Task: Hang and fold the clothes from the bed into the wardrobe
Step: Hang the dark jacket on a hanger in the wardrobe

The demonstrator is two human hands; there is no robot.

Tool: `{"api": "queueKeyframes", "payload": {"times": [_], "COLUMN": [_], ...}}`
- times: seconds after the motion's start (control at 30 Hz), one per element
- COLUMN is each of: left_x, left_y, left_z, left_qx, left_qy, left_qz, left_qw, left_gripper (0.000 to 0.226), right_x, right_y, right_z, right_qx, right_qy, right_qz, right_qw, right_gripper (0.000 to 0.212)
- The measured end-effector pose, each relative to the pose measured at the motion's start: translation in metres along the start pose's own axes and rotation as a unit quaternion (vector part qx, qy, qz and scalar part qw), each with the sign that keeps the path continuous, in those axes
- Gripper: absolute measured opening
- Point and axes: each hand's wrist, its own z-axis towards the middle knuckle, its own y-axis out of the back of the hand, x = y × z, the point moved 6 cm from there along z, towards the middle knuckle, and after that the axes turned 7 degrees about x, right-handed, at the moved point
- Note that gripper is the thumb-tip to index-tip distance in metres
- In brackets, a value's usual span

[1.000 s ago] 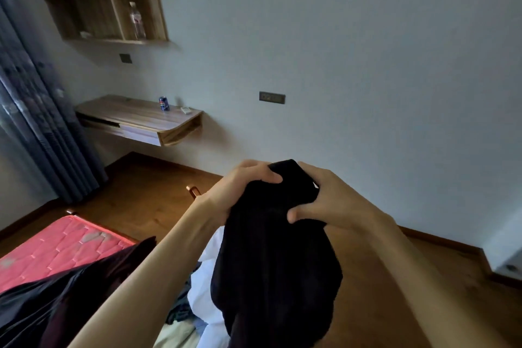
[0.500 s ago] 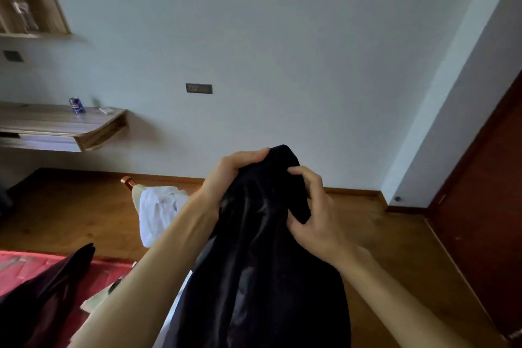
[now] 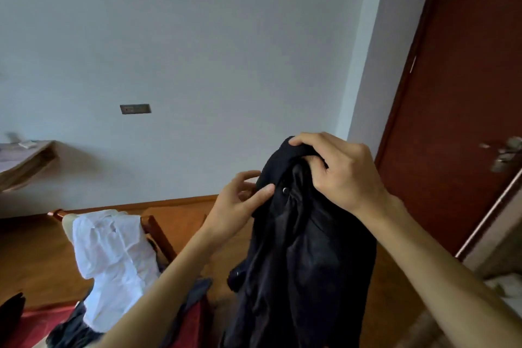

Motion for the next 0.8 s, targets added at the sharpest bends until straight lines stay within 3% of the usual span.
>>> {"api": "queueKeyframes", "payload": {"times": [0.1,0.17,0.23,0.37,0.5,0.6,0.7,0.8], "left_x": [-0.006,-0.011,-0.008,-0.001,-0.012,-0.022,-0.024,-0.033], "left_y": [-0.047,-0.095,-0.148,-0.240,-0.323,-0.361,-0.383,-0.405], "left_z": [-0.017,-0.029,-0.031,-0.019,-0.006,0.000,0.015,0.025], "left_qx": [-0.188,-0.226,-0.168,-0.052,0.045,0.057,0.054,0.091], "left_qy": [-0.106,-0.188,-0.225,-0.190,-0.190,-0.199,-0.159,-0.228], "left_qz": [0.121,0.208,0.247,0.278,0.323,0.329,0.360,0.366], "left_qw": [0.969,0.933,0.928,0.940,0.926,0.921,0.918,0.897], "left_gripper": [0.039,0.029,0.031,0.068,0.055,0.054,0.092,0.074], "right_x": [-0.029,-0.048,-0.059,-0.068,-0.075,-0.092,-0.107,-0.113], "right_y": [0.044,0.081,0.120,0.189,0.251,0.305,0.357,0.402], "right_z": [-0.022,-0.042,-0.059,-0.093,-0.131,-0.165,-0.203,-0.233], "right_qx": [0.008,-0.003,-0.013,-0.017,-0.013,-0.018,-0.024,-0.012], "right_qy": [-0.025,-0.044,-0.046,-0.040,-0.056,-0.090,-0.137,-0.183], "right_qz": [-0.053,-0.085,-0.116,-0.160,-0.207,-0.255,-0.299,-0.331], "right_qw": [0.998,0.995,0.992,0.986,0.977,0.962,0.944,0.926], "right_gripper": [0.027,0.027,0.027,0.030,0.033,0.027,0.023,0.016]}}
